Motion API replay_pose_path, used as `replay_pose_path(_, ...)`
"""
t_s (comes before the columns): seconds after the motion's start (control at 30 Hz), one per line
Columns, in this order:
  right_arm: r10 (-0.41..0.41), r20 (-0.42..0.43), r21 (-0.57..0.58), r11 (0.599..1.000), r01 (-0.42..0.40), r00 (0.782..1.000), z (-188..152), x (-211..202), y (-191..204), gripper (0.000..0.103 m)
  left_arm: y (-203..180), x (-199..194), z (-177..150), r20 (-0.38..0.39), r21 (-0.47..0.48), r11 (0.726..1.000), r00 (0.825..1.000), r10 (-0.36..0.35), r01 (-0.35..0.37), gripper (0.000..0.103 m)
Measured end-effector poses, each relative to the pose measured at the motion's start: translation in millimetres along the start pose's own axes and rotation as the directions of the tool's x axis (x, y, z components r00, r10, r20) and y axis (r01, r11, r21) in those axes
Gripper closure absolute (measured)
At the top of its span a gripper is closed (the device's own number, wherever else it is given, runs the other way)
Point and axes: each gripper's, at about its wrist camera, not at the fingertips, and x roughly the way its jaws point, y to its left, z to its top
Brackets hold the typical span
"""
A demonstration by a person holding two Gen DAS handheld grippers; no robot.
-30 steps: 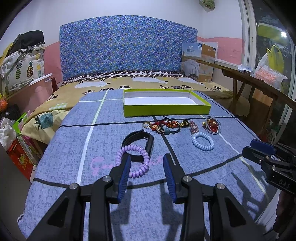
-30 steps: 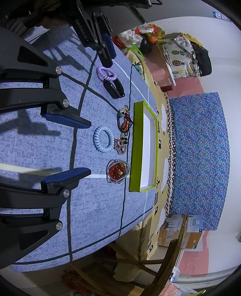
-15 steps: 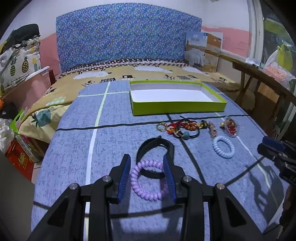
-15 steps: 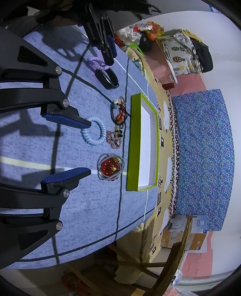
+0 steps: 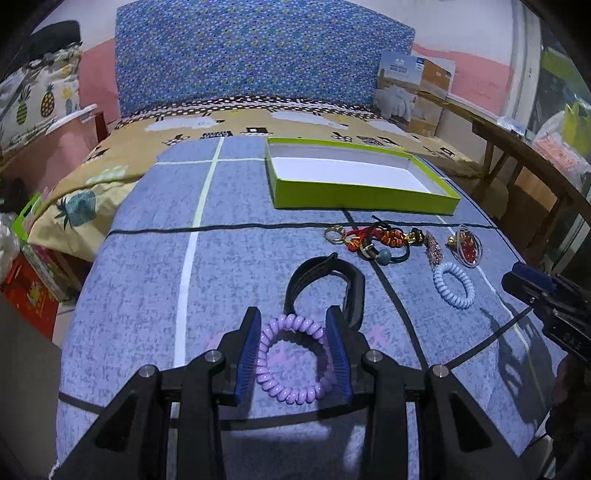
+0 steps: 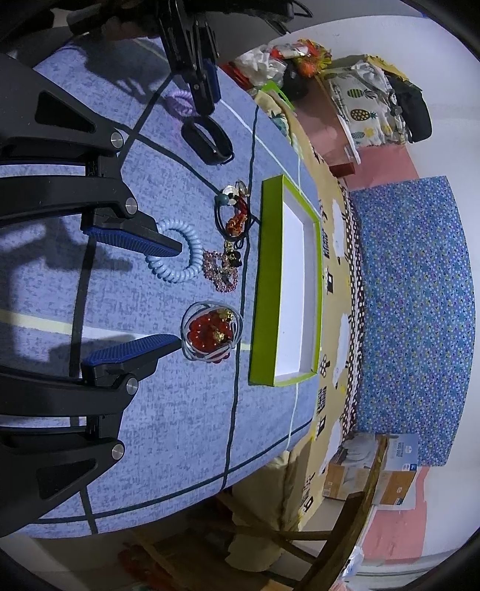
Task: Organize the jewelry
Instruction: 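Grasp the lilac coil hair tie with the left tool while the right tool grasps the silver wire necklace, then carry the lilac hair tie and silver necklace with both tools into the green box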
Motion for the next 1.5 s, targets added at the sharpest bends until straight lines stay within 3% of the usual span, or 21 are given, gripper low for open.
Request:
replay_pose_path(0.3,0.014,-0.026,-0.012,1.0,-0.014,1.0,5,11,3,0.058,12,-9,-2,0.015,-0.049,0.999,1.0,0.009,-0.009,0.065)
replay_pose_path(0.53,0.057,-0.061,0.023,0.998,-0.055,0.997,9,20,1,0.058,20,0,-8,-0.046,-0.066,0.997,0.998,0.032,-0.035,0.065)
replay_pose_path(0.77,-0.012,-0.048,0.02,1.0,0.013,0.999,24,23,-14,0.058,11,8,-12,-0.076,-0.006,0.997,0.994,0.073,-0.073,0.065)
replay_pose_path(0.97,-0.02,-0.099,0.052,0.998,0.025,0.995,35,42,-35,0.058,10,7,-12,-0.07,0.008,0.995,0.993,0.097,-0.097,0.088)
replay_pose_path(1.03,-0.014,-0.112,0.05,0.999,0.02,0.994,37,47,-39,0.066,10,7,-12,-0.069,0.01,0.995,0.993,0.098,-0.098,0.09)
replay_pose_path(1.1,-0.009,-0.13,0.044,0.999,0.015,0.991,38,53,-41,0.08,10,7,-13,-0.067,0.013,0.995,0.993,0.098,-0.097,0.091)
replay_pose_path(1.23,0.007,-0.155,0.057,0.998,0.002,0.988,37,63,-46,0.086,10,7,-13,-0.064,0.017,0.996,0.994,0.093,-0.093,0.091)
replay_pose_path(1.3,0.011,-0.159,0.064,0.998,-0.001,0.987,37,64,-48,0.097,10,8,-13,-0.062,0.021,0.996,0.994,0.093,-0.092,0.092)
replay_pose_path(1.5,0.017,-0.141,0.066,0.998,-0.007,0.99,35,59,-47,0.101,10,7,-14,-0.054,0.023,0.996,0.995,0.087,-0.085,0.093)
